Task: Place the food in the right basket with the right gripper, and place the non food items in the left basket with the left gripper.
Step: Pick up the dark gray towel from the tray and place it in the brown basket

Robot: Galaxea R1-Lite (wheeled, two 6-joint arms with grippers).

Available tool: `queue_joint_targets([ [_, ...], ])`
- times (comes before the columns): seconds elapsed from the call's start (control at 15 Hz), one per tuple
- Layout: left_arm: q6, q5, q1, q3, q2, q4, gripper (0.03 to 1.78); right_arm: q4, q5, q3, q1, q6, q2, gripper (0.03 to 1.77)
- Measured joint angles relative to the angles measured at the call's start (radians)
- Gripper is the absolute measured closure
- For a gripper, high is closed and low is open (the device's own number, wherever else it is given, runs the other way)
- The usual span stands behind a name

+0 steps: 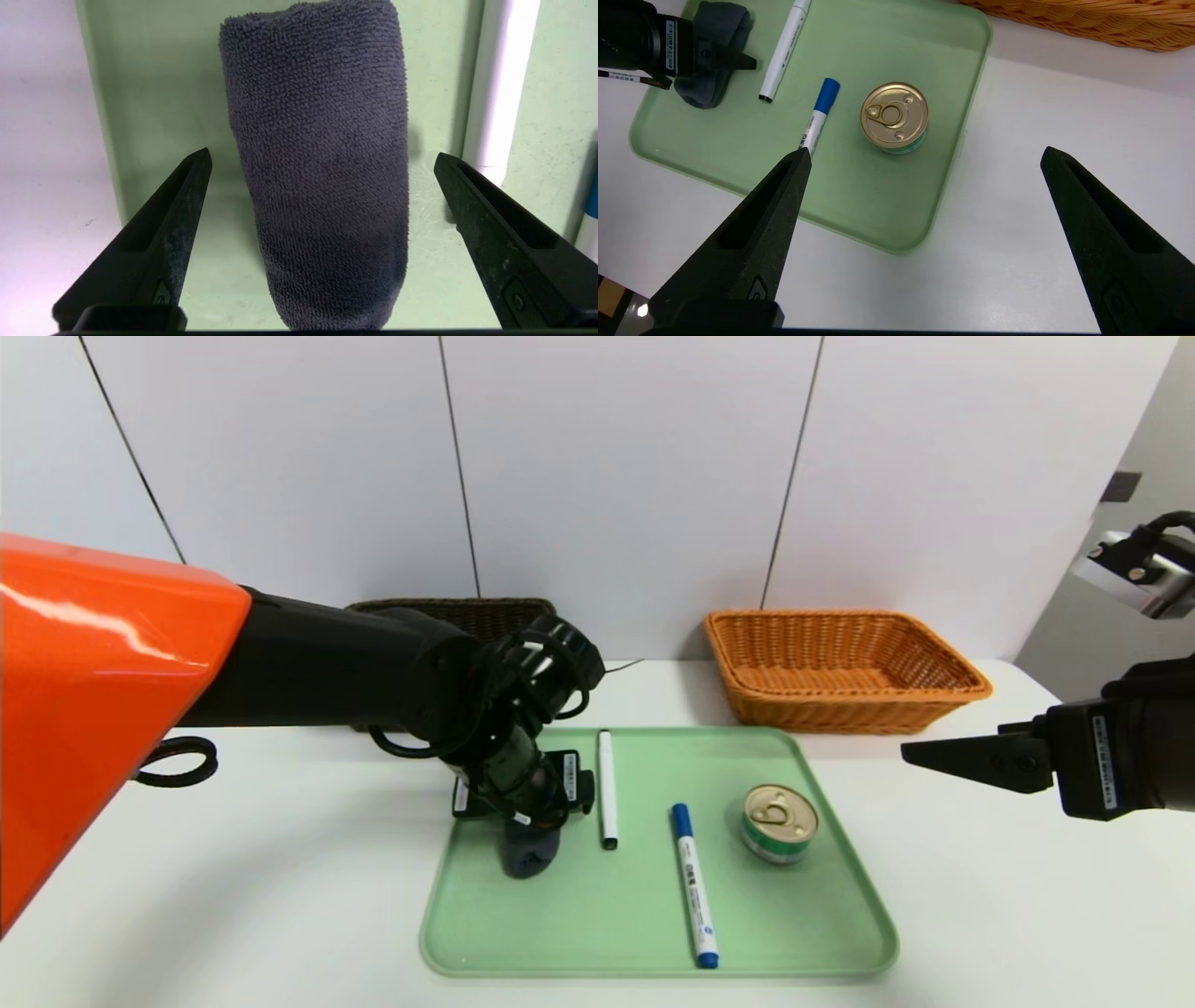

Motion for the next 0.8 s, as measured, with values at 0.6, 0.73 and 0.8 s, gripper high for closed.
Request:
queue_joint_targets([
  [0.6, 0.005, 0.021, 0.0, 0.001, -0.021, 0.009, 1.51, 0.0, 0.001, 0.006, 0.0, 0.0, -0.013, 0.1],
  [0.73, 0.007, 0.021, -0.001, 0.0, -0.061, 0.018, 1.51, 0.0, 0.001, 0.006, 0.0, 0.003, -0.013, 0.1],
  [0.8, 0.012, 0.022, -0.001, 0.0, -0.085, 0.03, 1.51, 0.0, 0.0, 0.006, -0.001, 0.016, -0.014, 0.1],
])
